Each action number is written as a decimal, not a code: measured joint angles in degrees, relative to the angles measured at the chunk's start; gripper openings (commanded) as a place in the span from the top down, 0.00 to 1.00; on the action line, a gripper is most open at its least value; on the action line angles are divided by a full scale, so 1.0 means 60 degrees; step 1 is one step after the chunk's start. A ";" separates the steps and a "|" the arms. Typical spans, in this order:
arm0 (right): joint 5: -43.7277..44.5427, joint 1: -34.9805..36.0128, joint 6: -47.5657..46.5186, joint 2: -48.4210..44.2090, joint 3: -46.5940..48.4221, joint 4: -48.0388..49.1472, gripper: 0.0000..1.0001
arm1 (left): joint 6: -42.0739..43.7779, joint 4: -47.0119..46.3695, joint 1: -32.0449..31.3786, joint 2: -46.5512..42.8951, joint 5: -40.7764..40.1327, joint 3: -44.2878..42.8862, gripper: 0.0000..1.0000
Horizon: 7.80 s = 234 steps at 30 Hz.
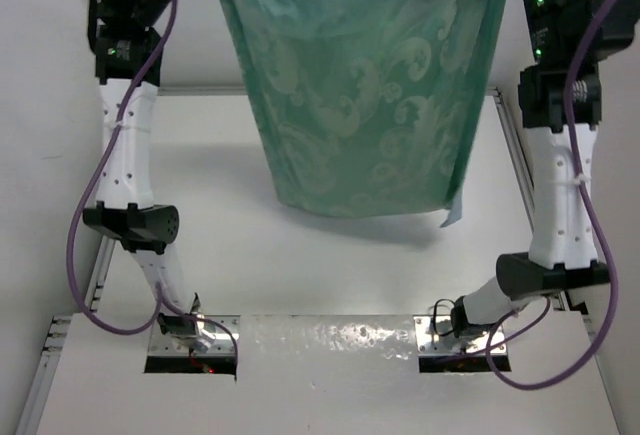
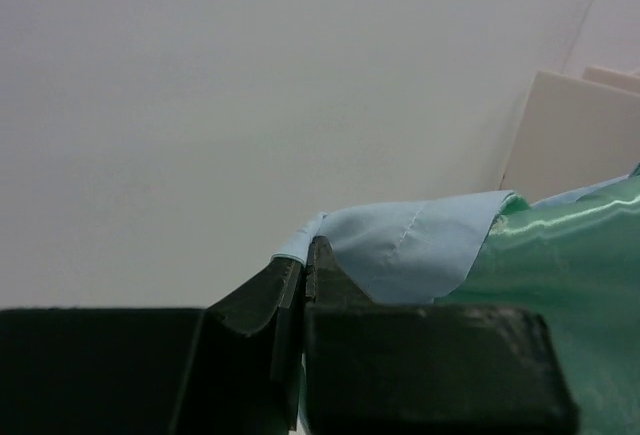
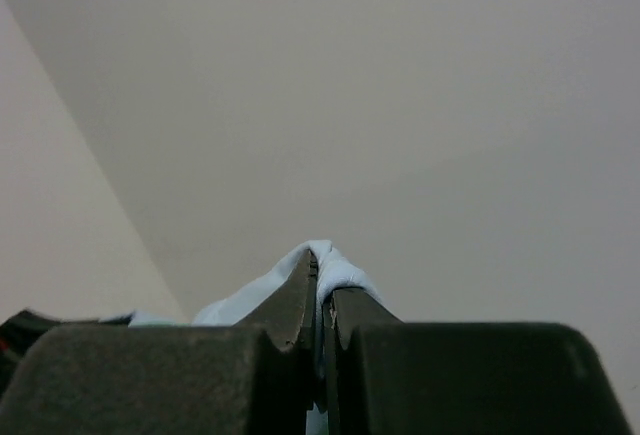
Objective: Put the pillow into the pillowcase
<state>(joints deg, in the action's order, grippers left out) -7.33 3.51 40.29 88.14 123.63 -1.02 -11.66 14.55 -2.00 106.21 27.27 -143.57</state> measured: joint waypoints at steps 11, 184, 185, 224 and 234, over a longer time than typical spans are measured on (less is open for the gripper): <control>0.2667 -0.0437 -0.2586 0.3009 0.1137 0.2448 1.00 | 0.1140 -0.3038 -0.2182 0.3508 -0.2357 -0.0594 1.00; 0.5049 0.3107 -0.3876 -0.7045 -0.4131 -0.6765 1.00 | 0.6430 0.8557 0.4204 -0.5023 0.0204 -0.0627 1.00; 0.5217 0.3111 -0.3971 -0.7042 -0.4087 -0.6867 1.00 | 0.6411 0.8619 0.4204 -0.5144 0.0178 -0.0630 1.00; 0.2135 -0.1854 -0.2226 -0.1158 -0.7260 -0.4182 0.01 | 0.5071 0.4364 0.3537 0.0554 -0.3967 0.6193 0.33; 0.0790 0.1005 -0.2280 -0.1483 -1.0885 -0.3002 0.01 | 0.6943 0.3483 0.0685 0.3515 -0.4375 0.5016 0.28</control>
<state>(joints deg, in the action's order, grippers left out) -2.59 9.54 26.61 79.24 58.33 -19.03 30.00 35.44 2.11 127.31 1.02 -113.47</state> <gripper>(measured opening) 0.986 0.717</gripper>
